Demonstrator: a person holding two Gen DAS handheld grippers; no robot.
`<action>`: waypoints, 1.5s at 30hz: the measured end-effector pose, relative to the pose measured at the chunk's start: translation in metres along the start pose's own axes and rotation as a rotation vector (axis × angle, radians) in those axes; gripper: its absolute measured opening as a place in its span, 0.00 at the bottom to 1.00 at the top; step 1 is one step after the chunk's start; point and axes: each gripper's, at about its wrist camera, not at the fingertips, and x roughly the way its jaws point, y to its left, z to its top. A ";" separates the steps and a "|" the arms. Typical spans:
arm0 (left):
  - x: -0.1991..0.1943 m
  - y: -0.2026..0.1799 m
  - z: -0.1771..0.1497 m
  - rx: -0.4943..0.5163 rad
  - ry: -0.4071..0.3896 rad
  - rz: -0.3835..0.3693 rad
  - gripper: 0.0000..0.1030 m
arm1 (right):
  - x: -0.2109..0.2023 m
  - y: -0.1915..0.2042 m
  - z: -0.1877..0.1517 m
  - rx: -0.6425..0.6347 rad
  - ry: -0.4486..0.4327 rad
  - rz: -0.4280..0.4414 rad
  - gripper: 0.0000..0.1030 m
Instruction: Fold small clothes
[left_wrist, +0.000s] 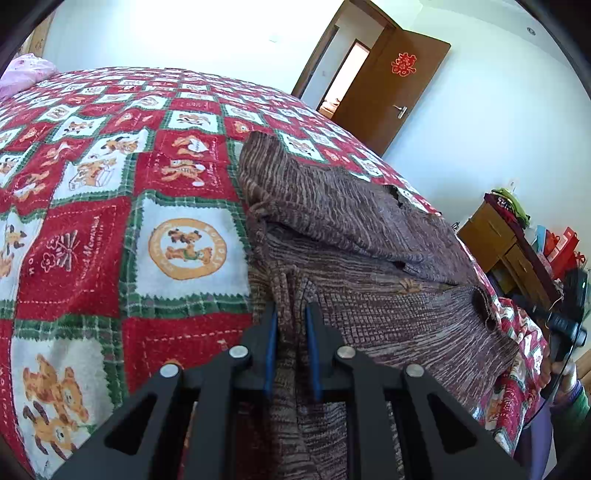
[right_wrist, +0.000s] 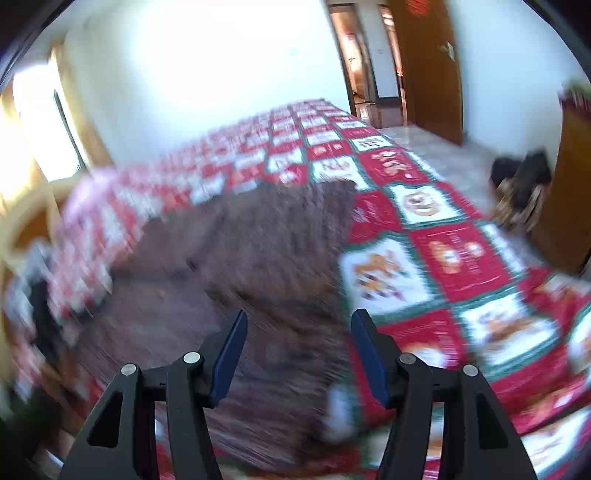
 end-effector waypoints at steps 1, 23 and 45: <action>0.000 0.000 0.000 -0.004 0.000 -0.004 0.18 | 0.001 0.006 -0.005 -0.051 0.028 -0.003 0.58; -0.001 0.015 0.003 -0.098 -0.001 -0.166 0.41 | 0.051 0.028 0.015 -0.096 0.117 0.062 0.09; 0.000 0.023 0.001 -0.152 -0.026 -0.150 0.13 | 0.026 -0.001 -0.002 0.124 0.048 0.064 0.32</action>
